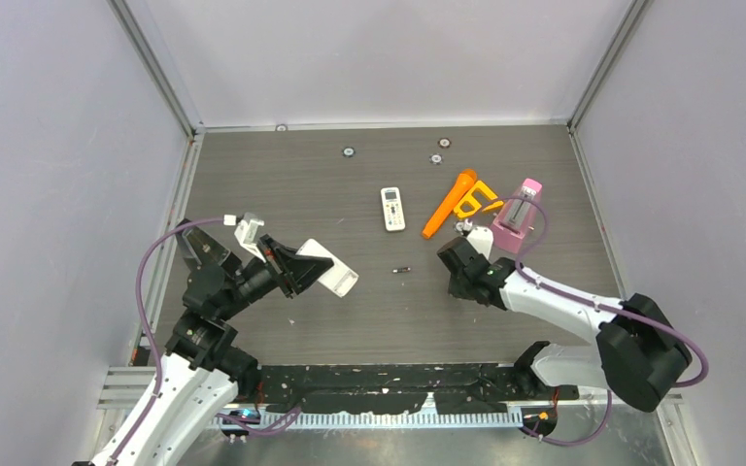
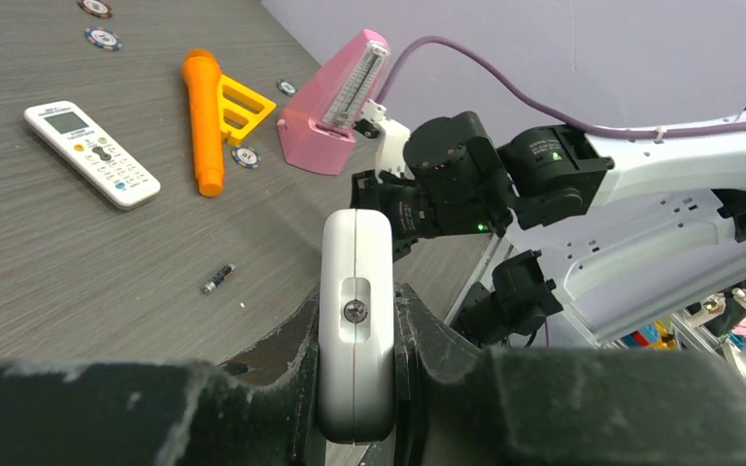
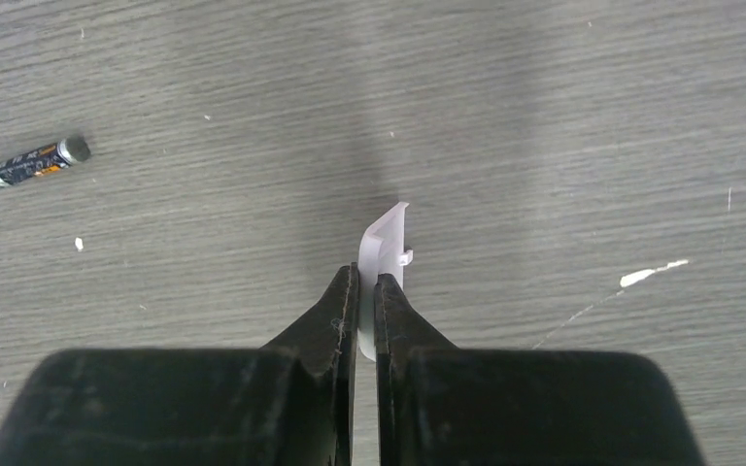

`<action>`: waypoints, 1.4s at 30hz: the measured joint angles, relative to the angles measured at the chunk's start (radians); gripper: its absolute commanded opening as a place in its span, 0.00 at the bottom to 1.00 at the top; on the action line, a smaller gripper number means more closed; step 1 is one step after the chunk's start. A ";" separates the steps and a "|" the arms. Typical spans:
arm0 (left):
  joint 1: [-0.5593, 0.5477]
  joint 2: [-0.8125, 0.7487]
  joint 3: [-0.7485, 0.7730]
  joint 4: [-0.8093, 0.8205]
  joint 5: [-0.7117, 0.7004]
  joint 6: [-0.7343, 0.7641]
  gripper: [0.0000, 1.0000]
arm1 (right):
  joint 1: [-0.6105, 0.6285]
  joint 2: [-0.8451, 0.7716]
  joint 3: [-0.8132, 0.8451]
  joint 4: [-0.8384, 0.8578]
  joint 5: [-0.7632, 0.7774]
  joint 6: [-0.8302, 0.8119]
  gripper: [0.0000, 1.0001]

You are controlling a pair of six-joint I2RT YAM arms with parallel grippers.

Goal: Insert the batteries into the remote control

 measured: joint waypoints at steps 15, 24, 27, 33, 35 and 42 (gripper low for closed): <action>0.000 -0.003 0.000 0.000 0.001 0.001 0.00 | -0.024 -0.048 -0.080 0.301 -0.258 -0.034 0.08; 0.000 -0.003 0.000 -0.001 -0.002 0.002 0.00 | -0.098 0.024 -0.198 0.581 -0.493 0.066 0.26; 0.000 -0.003 0.000 -0.002 -0.008 0.003 0.00 | -0.098 0.029 -0.199 0.571 -0.490 0.074 0.42; 0.000 -0.004 0.000 -0.002 0.000 0.006 0.00 | -0.098 -0.041 -0.195 0.434 -0.414 0.064 0.69; 0.000 -0.004 0.000 -0.001 0.009 0.009 0.00 | -0.098 -0.084 -0.195 0.382 -0.387 0.049 0.72; 0.000 -0.013 0.000 0.008 0.061 0.015 0.00 | -0.098 -0.242 -0.177 0.269 -0.383 -0.024 0.73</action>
